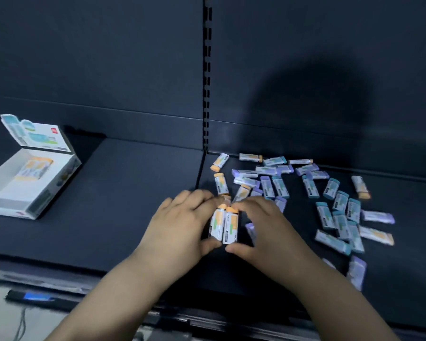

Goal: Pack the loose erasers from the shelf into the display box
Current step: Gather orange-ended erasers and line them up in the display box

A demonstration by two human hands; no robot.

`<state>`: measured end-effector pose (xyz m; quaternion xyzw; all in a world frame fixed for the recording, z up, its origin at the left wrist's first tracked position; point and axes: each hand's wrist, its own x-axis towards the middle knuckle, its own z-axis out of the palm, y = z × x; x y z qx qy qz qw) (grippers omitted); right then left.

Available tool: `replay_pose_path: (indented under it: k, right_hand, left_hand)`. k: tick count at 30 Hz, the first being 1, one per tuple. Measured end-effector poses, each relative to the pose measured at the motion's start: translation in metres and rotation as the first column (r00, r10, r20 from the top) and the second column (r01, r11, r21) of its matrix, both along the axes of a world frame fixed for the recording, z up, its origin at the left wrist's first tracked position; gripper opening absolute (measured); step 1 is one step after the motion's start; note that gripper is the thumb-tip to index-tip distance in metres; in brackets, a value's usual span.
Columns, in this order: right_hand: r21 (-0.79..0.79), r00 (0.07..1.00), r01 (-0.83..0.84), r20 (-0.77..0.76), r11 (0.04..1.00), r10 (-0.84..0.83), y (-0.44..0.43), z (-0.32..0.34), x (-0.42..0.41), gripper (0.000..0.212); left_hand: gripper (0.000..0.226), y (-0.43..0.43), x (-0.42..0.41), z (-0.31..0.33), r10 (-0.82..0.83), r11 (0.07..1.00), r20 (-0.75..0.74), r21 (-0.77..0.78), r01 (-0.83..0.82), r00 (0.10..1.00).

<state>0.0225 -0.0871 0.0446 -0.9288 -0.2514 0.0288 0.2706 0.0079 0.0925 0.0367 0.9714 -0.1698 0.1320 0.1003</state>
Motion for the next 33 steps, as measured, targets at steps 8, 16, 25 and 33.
replay_pose_path:
  k: [8, 16, 25, 33]
  right_hand:
    - [0.044, 0.99, 0.136, 0.035, 0.99, -0.137, 0.146, -0.011, -0.02, 0.066]
    - [0.036, 0.99, 0.139, 0.024, 0.99, -0.14, 0.224, 0.0, -0.032, 0.065]
    - [0.04, 0.999, 0.042, -0.015, 0.998, -0.041, 0.249, 0.0, -0.015, 0.065]
    - [0.056, 0.999, 0.048, -0.011, 0.997, -0.047, 0.287, 0.006, 0.0, 0.066]
  left_hand:
    - [0.073, 0.15, -0.004, 0.002, -0.056, 0.996, 0.005, 0.067, 0.055, 0.998]
    - [0.078, 0.239, -0.014, 0.012, -0.056, 0.997, -0.025, 0.048, 0.057, 0.998]
    - [0.074, 0.277, -0.017, 0.014, 0.093, 0.994, -0.043, 0.067, -0.09, 0.995]
    - [0.071, 0.334, -0.001, 0.02, 0.192, 0.979, -0.079, 0.082, -0.185, 0.978]
